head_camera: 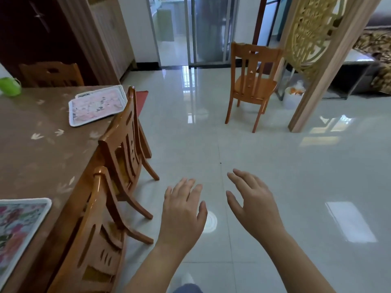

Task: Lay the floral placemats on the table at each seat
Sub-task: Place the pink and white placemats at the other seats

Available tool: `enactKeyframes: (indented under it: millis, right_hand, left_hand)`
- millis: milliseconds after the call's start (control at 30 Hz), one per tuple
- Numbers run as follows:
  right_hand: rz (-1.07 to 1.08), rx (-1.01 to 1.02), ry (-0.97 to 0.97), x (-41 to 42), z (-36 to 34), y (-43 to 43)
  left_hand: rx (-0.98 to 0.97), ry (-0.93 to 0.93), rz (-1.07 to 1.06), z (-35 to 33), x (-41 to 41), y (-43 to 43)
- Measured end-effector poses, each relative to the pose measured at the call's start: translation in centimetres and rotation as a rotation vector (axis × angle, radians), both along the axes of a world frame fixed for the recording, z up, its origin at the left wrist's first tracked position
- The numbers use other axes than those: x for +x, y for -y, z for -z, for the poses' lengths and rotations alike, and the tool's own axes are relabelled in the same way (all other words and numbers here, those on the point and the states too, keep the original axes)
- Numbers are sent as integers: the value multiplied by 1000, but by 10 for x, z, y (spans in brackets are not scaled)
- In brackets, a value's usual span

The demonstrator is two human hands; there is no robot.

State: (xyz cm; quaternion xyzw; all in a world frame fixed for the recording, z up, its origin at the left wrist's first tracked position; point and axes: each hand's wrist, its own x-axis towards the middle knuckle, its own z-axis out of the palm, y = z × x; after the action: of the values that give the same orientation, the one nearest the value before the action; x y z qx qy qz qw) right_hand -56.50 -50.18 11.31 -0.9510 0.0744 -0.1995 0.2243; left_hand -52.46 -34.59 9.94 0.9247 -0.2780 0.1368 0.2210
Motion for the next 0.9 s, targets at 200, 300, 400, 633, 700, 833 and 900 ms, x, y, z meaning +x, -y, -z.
enactKeyframes:
  millis: [200,300,400,633,700,833,900]
  right_hand:
    - [-70,-2,-51,78,14,21]
    - [-104,-28,-86,133,20,31]
    - [-147,-54,-90,200,17,36]
    - [-271,-78,-56,347,4,28]
    - [-298,-65,-61,377,6,26]
    - [-362,-60,-53,437,10,29]
    - [-396,-59,-51,472,12,33]
  left_hand:
    - [39,21,-53,12,69,24]
    - [33,18,-77,20,119,34]
    - [-5,-12,-113,21,180,40]
    - [-38,-3,-229,12,319,31]
    - [-35,-26,-265,13,347,29]
    - [-48,-88,-320,17,396,30]
    - [-29,-80,-351,19,424,32]
